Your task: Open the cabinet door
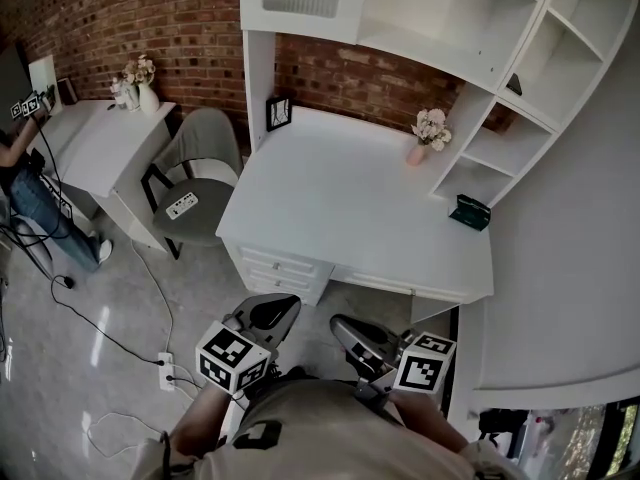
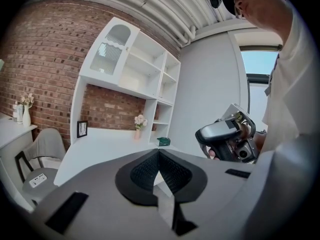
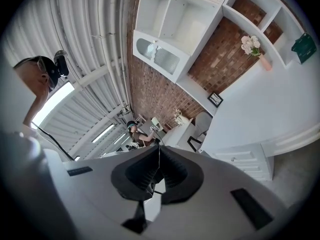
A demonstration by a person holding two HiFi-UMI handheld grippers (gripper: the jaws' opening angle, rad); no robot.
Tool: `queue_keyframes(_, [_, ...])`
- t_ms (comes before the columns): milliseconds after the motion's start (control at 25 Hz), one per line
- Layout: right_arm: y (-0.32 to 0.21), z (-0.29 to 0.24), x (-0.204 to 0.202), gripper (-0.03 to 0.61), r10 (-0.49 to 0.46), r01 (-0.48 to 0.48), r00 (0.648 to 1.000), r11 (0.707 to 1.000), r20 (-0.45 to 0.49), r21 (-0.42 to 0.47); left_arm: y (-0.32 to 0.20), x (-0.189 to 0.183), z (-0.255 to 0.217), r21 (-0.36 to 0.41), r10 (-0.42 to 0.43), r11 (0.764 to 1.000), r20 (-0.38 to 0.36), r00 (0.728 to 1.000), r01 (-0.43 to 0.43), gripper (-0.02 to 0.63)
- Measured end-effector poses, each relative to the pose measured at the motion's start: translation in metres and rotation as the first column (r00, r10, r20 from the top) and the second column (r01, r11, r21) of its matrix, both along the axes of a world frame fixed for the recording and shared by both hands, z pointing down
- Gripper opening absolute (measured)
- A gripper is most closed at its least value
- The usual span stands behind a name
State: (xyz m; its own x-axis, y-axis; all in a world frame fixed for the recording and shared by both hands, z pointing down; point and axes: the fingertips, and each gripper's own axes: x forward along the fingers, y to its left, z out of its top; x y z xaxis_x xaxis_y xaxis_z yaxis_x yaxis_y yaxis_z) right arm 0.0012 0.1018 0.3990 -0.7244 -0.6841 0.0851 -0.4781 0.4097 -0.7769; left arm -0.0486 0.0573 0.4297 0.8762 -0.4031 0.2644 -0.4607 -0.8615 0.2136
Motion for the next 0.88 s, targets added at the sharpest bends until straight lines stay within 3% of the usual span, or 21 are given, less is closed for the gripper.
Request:
queue_keyframes(320, [-0.013,0.003,-0.018,0.026,-0.023,0.023,1.0,0.999,-0.011,-0.025,-0.015,-0.018,0.004,-0.01,-0.017,1.0,-0.014,1.0,0.017,0.015])
queue_keyframes(880, [-0.029,0.007,-0.015,0.026,-0.061,0.061,0.998,0.998,-0.021,-0.033,-0.028,-0.01,0.009,-0.029,-0.022,0.999,-0.004,1.0,0.022,0.015])
